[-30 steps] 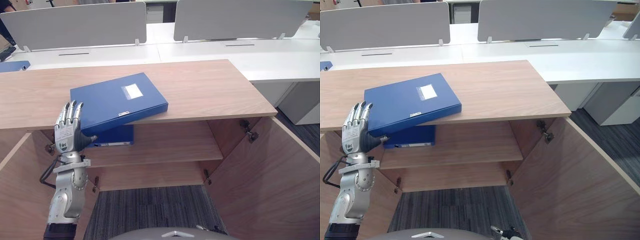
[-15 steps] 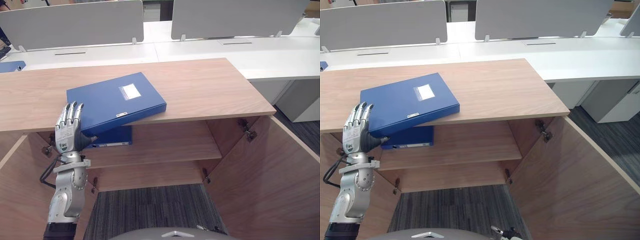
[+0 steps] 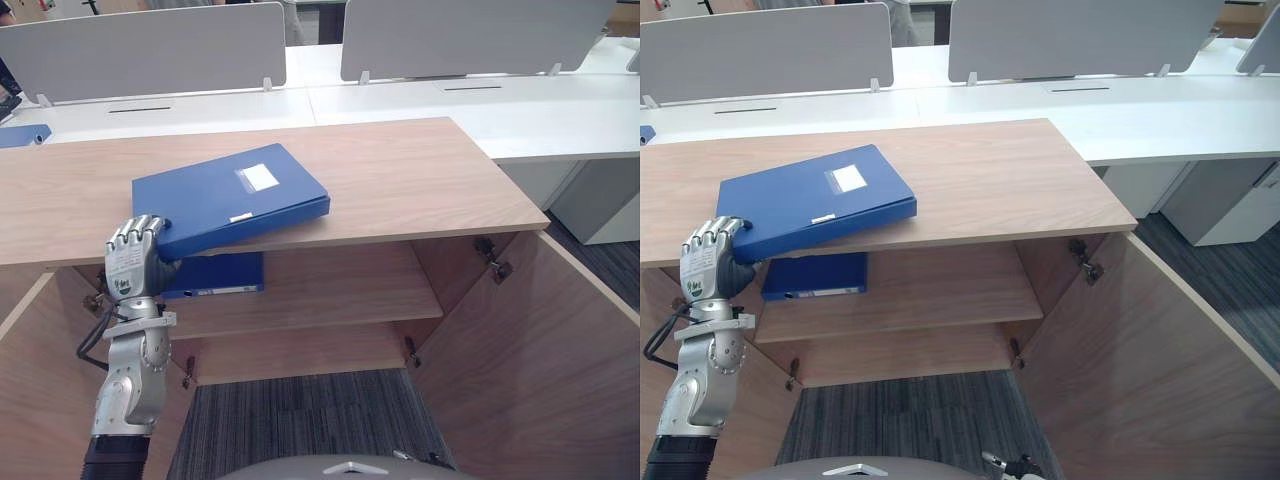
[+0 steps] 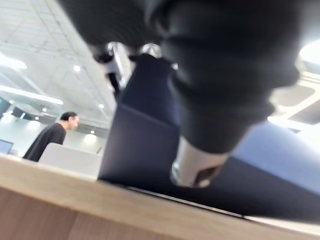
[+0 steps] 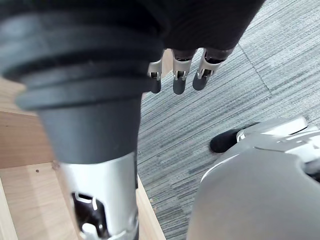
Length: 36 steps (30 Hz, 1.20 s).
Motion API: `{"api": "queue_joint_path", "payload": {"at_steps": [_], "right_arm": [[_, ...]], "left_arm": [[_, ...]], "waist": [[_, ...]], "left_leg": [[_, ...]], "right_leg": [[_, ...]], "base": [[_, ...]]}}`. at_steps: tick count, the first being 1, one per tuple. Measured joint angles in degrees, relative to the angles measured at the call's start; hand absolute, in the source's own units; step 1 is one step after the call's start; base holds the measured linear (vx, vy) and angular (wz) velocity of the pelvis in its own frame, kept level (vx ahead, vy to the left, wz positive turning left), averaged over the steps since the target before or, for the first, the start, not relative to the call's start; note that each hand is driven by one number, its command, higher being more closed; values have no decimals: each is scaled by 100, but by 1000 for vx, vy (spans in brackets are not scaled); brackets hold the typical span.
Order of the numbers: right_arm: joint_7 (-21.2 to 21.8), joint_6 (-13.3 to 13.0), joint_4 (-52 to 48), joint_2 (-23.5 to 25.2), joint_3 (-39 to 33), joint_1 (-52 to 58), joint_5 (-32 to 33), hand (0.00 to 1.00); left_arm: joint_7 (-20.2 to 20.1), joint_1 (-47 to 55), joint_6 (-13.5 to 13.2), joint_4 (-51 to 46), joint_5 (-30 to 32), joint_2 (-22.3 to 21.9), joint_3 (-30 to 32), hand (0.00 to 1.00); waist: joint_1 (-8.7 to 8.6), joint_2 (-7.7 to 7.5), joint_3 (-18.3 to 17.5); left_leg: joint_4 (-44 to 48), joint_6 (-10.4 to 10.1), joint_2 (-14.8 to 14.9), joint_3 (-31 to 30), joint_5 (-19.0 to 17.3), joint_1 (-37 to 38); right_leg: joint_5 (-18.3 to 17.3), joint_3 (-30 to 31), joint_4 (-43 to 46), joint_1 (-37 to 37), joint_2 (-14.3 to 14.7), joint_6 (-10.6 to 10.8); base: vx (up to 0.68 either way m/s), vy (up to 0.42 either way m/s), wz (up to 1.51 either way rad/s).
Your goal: Walk over to the cabinet, pick up the folder, carry it to the office cabinet, place the folder inside the office cabinet, then close the office cabinet door
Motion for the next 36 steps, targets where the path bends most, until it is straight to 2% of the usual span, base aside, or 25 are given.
{"api": "queue_joint_path", "payload": {"at_steps": [13, 23, 26, 32, 36], "right_arm": [[-8, -3, 0, 13, 14, -7, 1, 0], [-95, -102, -38, -18, 465, 5, 11, 0], [-131, -186, -312, -17, 638, 134, 30, 0], [-153, -315, -1071, 43, 837, 284, 268, 0], [-160, -488, -1960, 341, 920, 447, 477, 0]], "left_arm": [[149, -9, -65, -173, -135, -27, 47, 100], [206, 395, -452, -1334, -912, -524, -510, 100], [229, 497, -614, -1595, -1163, -713, -578, 100], [310, 605, -674, -2202, -1548, -934, -667, 100], [569, 671, -797, -2711, -1899, -1160, -734, 100]], "waist": [[-41, -28, 0], [57, -71, -10], [49, -66, -10], [47, -52, -22], [53, -41, -30]], "left_leg": [[0, 0, -1, 2, 0, 6], [35, 8, 13, 34, 8, -24], [25, 20, 8, 47, 18, -32], [11, 61, -5, 36, 76, -101], [35, 72, -5, 36, 93, -108]], "right_leg": [[38, -6, -59, 34, 0, -12], [36, 105, 128, -107, -2, -6], [16, 140, 221, -169, -7, 9], [4, 146, 330, -293, -12, 16], [6, 148, 374, -323, -12, 20]], "base": [[0, 0, 0], [-16, -4, -2], [-58, -18, -4], [-50, -22, 1], [-17, -11, 0]]}}
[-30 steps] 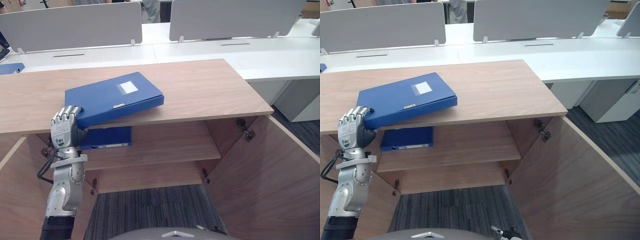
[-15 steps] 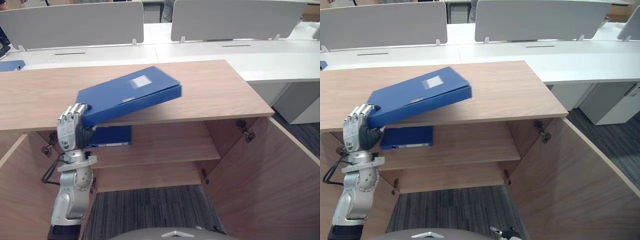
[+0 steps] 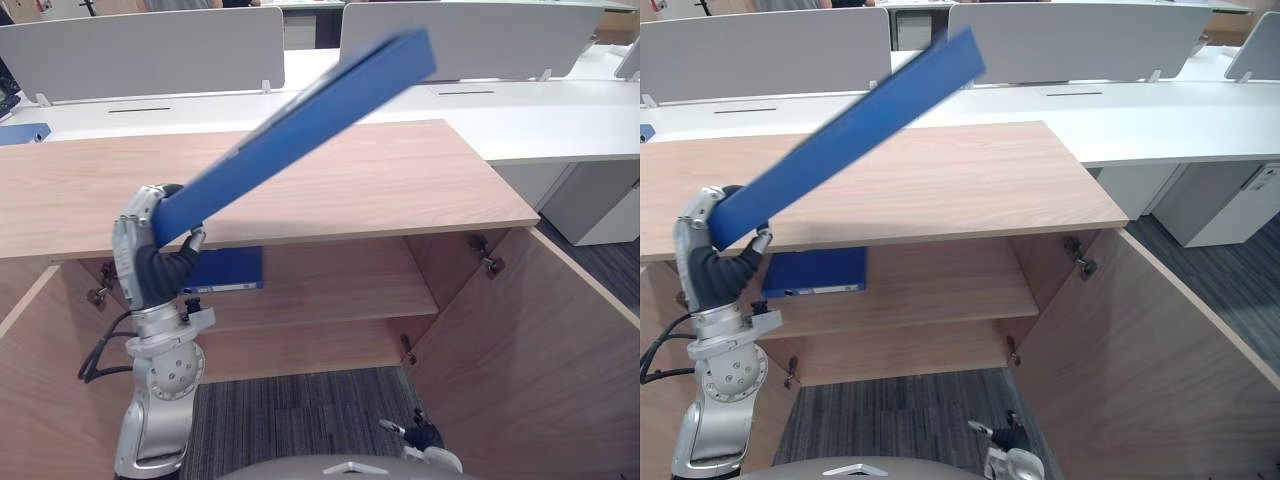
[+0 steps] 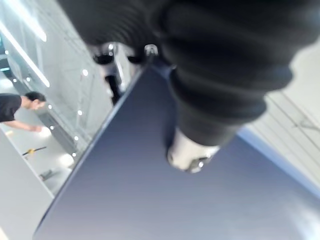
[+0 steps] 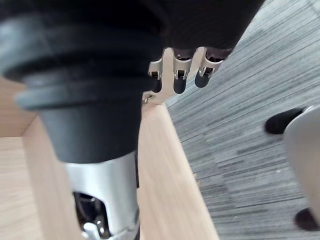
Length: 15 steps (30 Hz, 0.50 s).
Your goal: Walk over to the cabinet, pick up the folder, carry it to the office cabinet, place the folder inside the office cabinet, then close the office cabinet door
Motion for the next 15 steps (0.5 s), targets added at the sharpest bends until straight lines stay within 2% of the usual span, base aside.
{"api": "queue_joint_path", "payload": {"at_steps": [3, 7, 15], "right_arm": [[-13, -158, -759, 174, 77, 167, 167, 0], [-77, -349, -1828, 287, 222, 447, 373, 0], [-135, -703, -3828, 525, 458, 946, 549, 0]], "left_arm": [[158, 38, -158, -196, -273, -140, -17, 100], [305, 159, -227, -249, -690, -243, -223, 100], [297, 461, -332, -363, -1088, -404, -814, 100]], "waist": [[5, 0, -1], [-14, -13, 2], [-60, -103, 8]], "left_leg": [[-2, 3, -3, 1, 5, 2], [-1, 5, -6, 19, 8, 4], [3, 13, -6, 164, 0, 1]], "right_leg": [[4, 3, 19, -9, -5, 7], [19, 30, 22, -23, -9, 32], [54, 177, 40, -110, -9, 79]], "base": [[-36, -17, 0], [-43, -16, -2], [-12, -6, -9]]}}
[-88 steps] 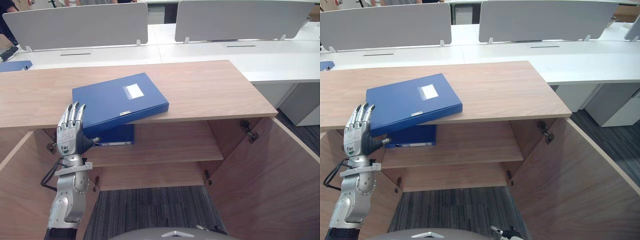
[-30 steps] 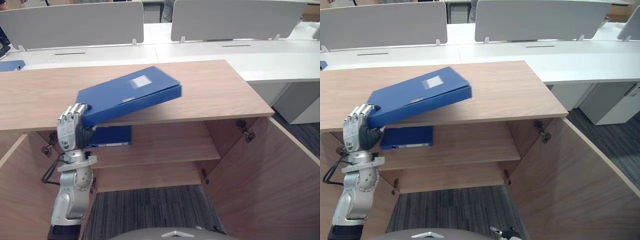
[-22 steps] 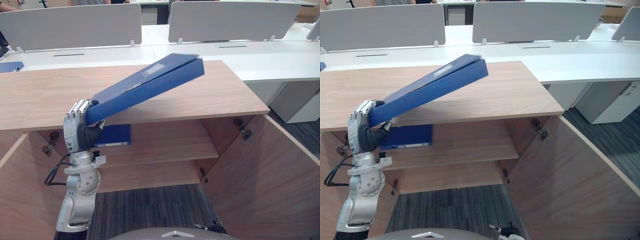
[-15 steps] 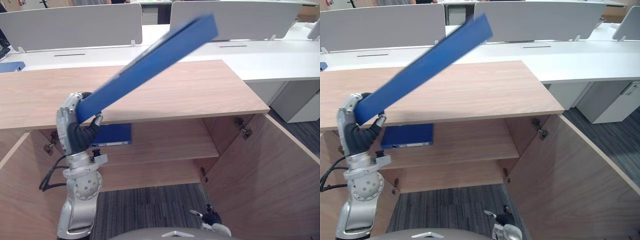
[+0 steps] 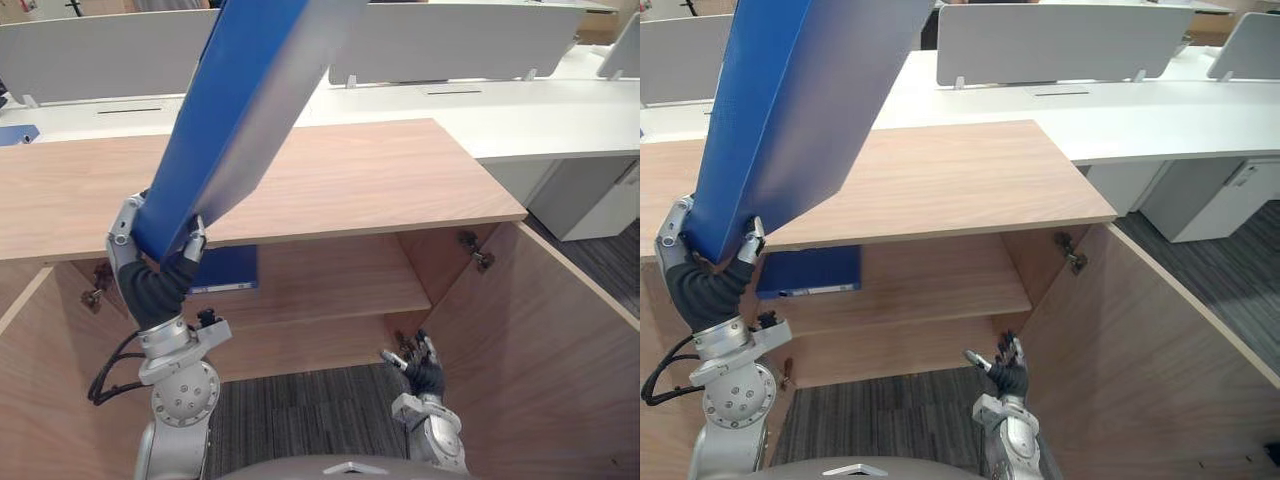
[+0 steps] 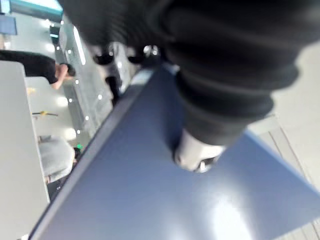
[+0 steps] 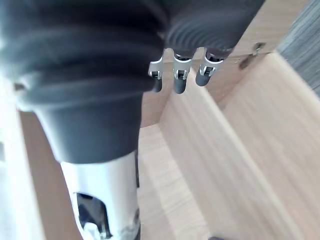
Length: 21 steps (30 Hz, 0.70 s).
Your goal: Walk over to the cabinet, pick up the folder, carry it to the office cabinet, place the folder inside the office cabinet, then close the office cabinet door
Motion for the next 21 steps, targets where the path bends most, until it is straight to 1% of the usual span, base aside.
{"api": "queue_joint_path", "payload": {"at_steps": [3, 8, 12, 17, 19, 21], "right_arm": [[1, -135, -603, 15, 43, 97, 42, 0], [7, -413, -1587, 28, 202, 164, 213, 0], [15, -682, -2154, 26, 230, 158, 228, 0], [1, -766, -2512, 7, 332, 83, 204, 0], [1, -826, -2539, -22, 394, -17, 176, 0], [-3, -836, -2540, -39, 417, -238, 135, 0]], "left_arm": [[-11, 48, -9, 3, -63, -4, -165, 100], [-117, 92, -40, 38, -280, -9, -317, 100], [-237, 90, -211, 224, -293, -6, -426, 100], [-283, 90, -233, 381, -309, -7, -487, 100], [-311, 87, -260, 456, -406, -7, -504, 100], [-415, 86, -265, 463, -489, -4, -550, 100]], "waist": [[-19, -42, -11], [-6, -33, -11], [-17, -27, -10], [-35, 4, -29], [-36, 12, -38], [-36, 12, -39]], "left_leg": [[0, 1, 0, 11, -2, 3], [0, -5, 2, 114, -8, 14], [0, 1, -20, 135, -6, 18], [1, 5, -54, 133, -4, 18], [1, 20, -68, 130, -2, 18], [1, 35, -85, 123, 4, 15]], "right_leg": [[2, 12, 17, -13, 0, 4], [13, 114, 66, -80, 2, 23], [28, 140, 71, -91, -15, 47], [42, 136, 65, -93, -52, 71], [50, 133, 61, -90, -66, 84], [57, 128, 59, -87, -85, 96]], "base": [[-7, -6, -1], [-27, -12, -10], [-13, -2, -3], [0, 0, 0], [0, 0, 0], [0, 0, 0]]}}
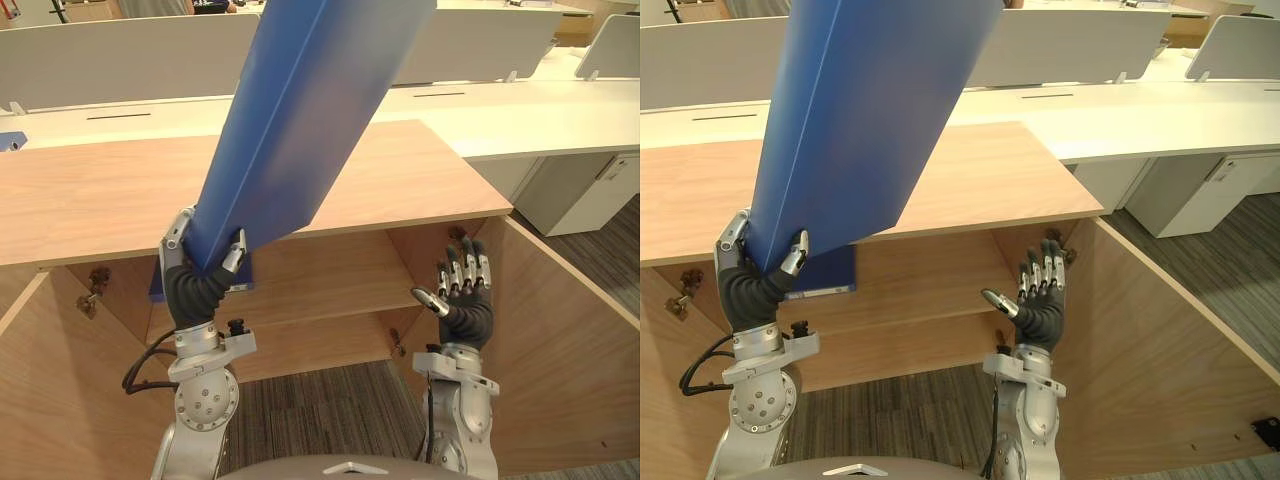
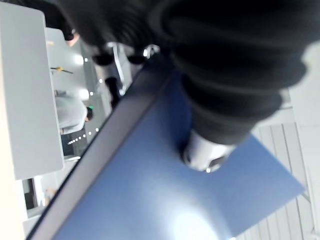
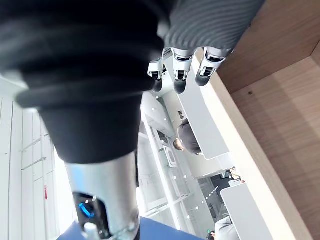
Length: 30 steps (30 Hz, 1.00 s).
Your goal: Walk over to the cabinet, pick up the folder, carry it to the office cabinet, place the folder inside the office cabinet, then close the office cabinet door
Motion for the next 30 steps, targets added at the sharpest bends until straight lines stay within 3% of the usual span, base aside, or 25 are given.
{"api": "queue_joint_path", "payload": {"at_steps": [6, 17, 30], "right_arm": [[3, -47, -1, 2, 8, -316, -14, 0], [64, -112, 81, -22, 3, -761, 308, 0], [58, -60, 788, -141, -272, -1125, 317, 0]], "left_arm": [[-89, -9, -91, 11, -194, 1, -157, 100], [-357, -137, -314, 87, -1181, 12, -467, 100], [-765, -192, -490, 250, -1972, 51, -683, 100]], "waist": [[14, 17, -13], [63, 16, -42], [103, -28, -85]], "left_leg": [[0, 36, -33, -44, 22, -12], [-4, 132, -135, -157, 90, -44], [-37, 226, -261, -329, 182, -109]], "right_leg": [[8, -25, -1, 10, -31, 14], [34, -153, -14, 27, -135, 65], [41, -329, -29, 64, -268, 129]], "base": [[-18, -4, 4], [-30, 2, 6], [-25, 8, 7]]}}
